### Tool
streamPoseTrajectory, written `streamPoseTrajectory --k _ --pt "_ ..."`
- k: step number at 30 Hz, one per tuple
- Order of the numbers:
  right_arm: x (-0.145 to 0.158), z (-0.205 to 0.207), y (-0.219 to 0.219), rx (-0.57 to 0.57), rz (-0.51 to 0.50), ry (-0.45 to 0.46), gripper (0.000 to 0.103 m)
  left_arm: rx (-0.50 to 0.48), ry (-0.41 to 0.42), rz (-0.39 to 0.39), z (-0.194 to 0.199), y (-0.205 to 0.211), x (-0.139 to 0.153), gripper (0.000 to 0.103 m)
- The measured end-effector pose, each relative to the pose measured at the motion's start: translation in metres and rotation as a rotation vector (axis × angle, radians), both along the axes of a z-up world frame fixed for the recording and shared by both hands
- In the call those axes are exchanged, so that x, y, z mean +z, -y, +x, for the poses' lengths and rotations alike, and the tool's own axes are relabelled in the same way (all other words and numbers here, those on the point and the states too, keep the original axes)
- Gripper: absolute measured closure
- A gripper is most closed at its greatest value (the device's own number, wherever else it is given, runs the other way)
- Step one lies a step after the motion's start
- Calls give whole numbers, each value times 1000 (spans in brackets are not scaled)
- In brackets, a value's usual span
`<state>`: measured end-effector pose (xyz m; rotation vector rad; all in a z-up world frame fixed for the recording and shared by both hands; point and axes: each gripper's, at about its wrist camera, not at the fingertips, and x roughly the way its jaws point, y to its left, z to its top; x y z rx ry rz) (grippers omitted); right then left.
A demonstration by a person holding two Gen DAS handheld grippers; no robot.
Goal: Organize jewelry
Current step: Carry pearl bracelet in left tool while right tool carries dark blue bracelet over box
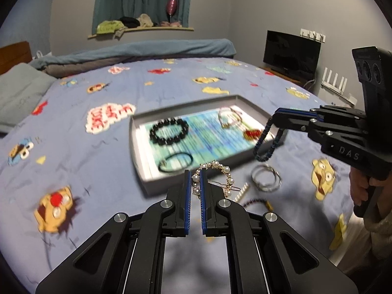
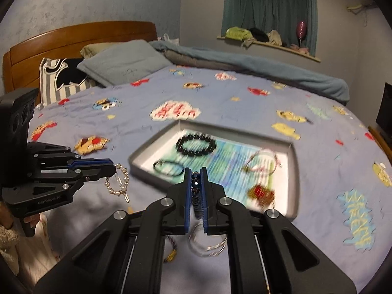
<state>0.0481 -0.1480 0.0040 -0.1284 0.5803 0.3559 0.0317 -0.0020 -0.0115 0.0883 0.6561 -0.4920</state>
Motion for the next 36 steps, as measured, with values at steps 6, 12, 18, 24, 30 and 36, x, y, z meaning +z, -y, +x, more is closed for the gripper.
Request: streamPoseTrajectory --k 6,12,18,24,30,36 --pt "13 28 2 -20 8 36 96 16 -12 -18 31 1 11 96" --pt "11 60 2 -40 -3 30 96 22 -38 -19 67 8 8 96" --pt "-4 90 8 -56 10 -7 96 16 -74 -19 96 25 -8 96" --pt "-23 122 14 -70 17 -45 96 8 -135 -47 120 42 -29 95" --pt "-37 147 11 -65 10 -66 96 -3 -197 -7 138 62 -54 95" --pt "-49 172 13 -62 37 -118 96 24 -233 5 157 69 -61 95"
